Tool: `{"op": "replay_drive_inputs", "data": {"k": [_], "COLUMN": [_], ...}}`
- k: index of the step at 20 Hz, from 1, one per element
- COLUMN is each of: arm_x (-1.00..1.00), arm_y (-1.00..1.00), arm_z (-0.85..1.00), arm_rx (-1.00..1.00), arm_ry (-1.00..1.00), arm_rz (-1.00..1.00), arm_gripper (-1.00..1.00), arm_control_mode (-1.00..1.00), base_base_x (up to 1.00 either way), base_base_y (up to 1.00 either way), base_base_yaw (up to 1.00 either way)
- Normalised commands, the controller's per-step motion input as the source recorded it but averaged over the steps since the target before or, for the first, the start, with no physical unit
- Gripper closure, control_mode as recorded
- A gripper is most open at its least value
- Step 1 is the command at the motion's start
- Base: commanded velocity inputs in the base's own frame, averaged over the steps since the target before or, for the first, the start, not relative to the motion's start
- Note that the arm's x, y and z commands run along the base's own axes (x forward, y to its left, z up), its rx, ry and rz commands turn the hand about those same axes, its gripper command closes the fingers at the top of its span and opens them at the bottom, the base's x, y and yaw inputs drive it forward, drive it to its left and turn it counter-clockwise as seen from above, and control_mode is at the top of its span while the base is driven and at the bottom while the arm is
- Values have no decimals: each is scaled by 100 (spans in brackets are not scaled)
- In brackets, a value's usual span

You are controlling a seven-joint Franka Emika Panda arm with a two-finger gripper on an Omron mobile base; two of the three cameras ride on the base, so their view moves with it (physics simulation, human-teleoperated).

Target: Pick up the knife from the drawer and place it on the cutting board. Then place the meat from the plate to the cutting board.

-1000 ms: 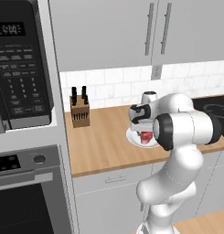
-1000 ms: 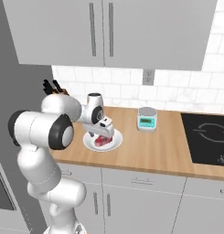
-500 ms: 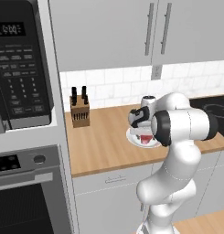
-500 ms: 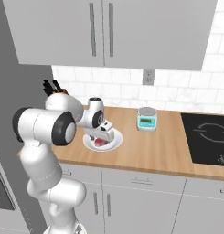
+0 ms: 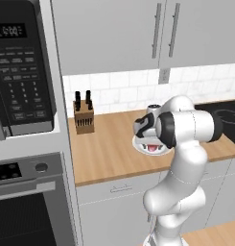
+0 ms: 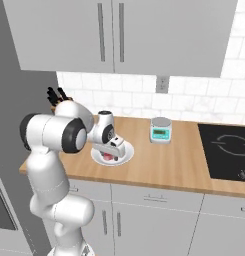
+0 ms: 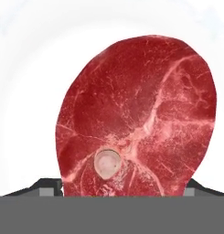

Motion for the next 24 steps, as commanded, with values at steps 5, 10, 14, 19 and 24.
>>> {"op": "replay_drive_inputs", "data": {"k": [5, 10, 14, 19, 24], "arm_x": [22, 2, -23, -82, -95], "arm_y": [0, 0, 0, 0, 0], "arm_z": [-30, -18, 10, 51, 87], "arm_rx": [0, 0, 5, 4, 0], "arm_ry": [1, 0, -1, -5, -2], "arm_rz": [0, 0, 0, 0, 0], "arm_gripper": [100, 100, 100, 100, 100], "arm_control_mode": [-100, -100, -100, -100, -100], "base_base_x": [0, 0, 0, 0, 0], "base_base_y": [0, 0, 0, 0, 0], "base_base_yaw": [0, 0, 0, 0, 0]}}
